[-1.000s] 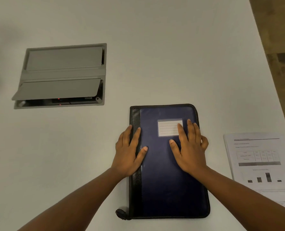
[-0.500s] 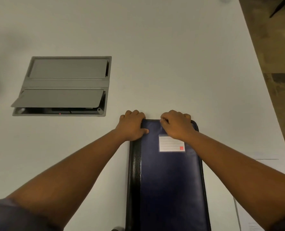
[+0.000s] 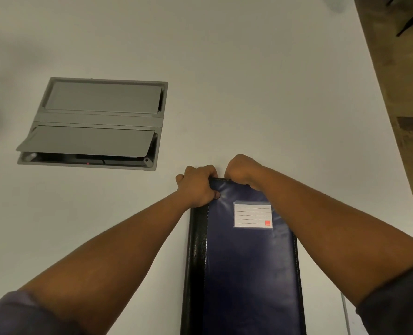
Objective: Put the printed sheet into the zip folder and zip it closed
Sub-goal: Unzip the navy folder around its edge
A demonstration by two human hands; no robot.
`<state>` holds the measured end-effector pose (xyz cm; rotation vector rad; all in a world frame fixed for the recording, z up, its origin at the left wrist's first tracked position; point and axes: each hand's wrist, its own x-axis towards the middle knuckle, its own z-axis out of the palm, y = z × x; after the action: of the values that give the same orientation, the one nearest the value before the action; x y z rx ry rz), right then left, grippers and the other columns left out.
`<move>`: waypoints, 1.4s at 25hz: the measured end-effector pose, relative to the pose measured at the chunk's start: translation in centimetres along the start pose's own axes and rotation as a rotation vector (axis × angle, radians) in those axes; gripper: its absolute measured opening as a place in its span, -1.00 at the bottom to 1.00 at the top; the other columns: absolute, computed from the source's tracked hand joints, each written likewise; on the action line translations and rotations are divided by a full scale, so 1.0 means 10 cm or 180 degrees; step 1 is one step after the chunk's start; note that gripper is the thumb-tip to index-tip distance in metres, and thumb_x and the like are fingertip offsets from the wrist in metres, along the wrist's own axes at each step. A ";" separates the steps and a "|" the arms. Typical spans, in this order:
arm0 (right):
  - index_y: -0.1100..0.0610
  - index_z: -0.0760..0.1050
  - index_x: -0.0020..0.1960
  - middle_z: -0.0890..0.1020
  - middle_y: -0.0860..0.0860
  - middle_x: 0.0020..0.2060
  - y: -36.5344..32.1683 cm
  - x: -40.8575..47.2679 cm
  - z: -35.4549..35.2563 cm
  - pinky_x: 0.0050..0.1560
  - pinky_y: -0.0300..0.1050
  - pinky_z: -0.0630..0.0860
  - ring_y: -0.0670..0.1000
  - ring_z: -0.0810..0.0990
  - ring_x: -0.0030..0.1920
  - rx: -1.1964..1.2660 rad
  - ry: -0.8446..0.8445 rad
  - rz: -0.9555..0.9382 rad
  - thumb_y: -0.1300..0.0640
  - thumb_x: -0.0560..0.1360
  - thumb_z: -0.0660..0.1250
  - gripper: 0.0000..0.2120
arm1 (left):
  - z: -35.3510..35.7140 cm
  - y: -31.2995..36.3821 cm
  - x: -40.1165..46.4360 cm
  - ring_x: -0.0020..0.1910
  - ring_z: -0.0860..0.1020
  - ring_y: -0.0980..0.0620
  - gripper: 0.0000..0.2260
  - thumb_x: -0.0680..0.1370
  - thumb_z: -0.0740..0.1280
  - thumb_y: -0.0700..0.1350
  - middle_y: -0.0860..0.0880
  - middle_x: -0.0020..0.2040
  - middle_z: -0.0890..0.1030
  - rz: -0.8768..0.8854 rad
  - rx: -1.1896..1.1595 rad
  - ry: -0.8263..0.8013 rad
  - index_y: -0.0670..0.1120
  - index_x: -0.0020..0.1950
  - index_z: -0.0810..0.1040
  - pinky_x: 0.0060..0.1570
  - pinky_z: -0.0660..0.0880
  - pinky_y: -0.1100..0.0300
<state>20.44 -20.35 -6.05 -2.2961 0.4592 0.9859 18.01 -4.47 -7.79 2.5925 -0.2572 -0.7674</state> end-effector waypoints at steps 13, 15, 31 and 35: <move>0.24 0.52 -0.24 0.58 0.16 -0.31 -0.04 0.11 0.12 -0.40 -0.16 0.51 0.10 0.56 -0.36 0.1241 0.0285 0.0580 0.35 0.33 0.44 -0.90 | 0.05 0.01 -0.01 0.20 0.46 -0.12 -0.63 0.41 0.55 0.01 0.07 -0.03 0.50 -0.0041 -0.0239 0.0106 0.07 0.15 0.52 0.04 0.31 0.06; 0.21 0.48 -0.25 0.56 0.12 -0.32 0.01 0.13 0.12 -0.40 -0.18 0.47 0.08 0.54 -0.35 0.1142 0.0667 0.0544 0.34 0.29 0.39 -0.89 | 0.04 0.00 -0.01 0.18 0.47 -0.11 -0.65 0.41 0.55 0.01 0.08 -0.04 0.50 -0.0030 -0.0232 0.0078 0.09 0.11 0.50 0.05 0.36 0.04; 0.40 0.57 0.12 0.62 0.20 0.08 1.42 -0.16 -0.52 0.12 -0.01 0.55 0.19 0.56 0.20 0.1379 0.0816 0.0959 0.36 0.46 0.35 -0.75 | 0.03 0.10 0.00 0.21 0.46 -0.13 -0.65 0.43 0.52 0.00 0.05 0.04 0.53 -0.0328 -0.0031 0.0000 0.11 0.13 0.47 0.18 0.40 -0.03; 0.20 0.66 -0.06 0.67 0.03 -0.09 1.61 -0.36 -0.52 -0.17 -0.24 0.44 0.06 0.60 0.09 0.1608 0.0669 0.0178 0.32 0.49 0.37 -0.90 | 0.06 0.36 0.03 0.24 0.42 -0.10 -0.69 0.44 0.37 0.09 0.09 0.08 0.52 -0.0094 0.0419 -0.0061 0.17 0.18 0.48 0.08 0.20 -0.02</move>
<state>12.53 -35.71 -6.66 -1.9360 0.7669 0.5686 17.71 -8.01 -6.74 2.7189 -0.2848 -0.8112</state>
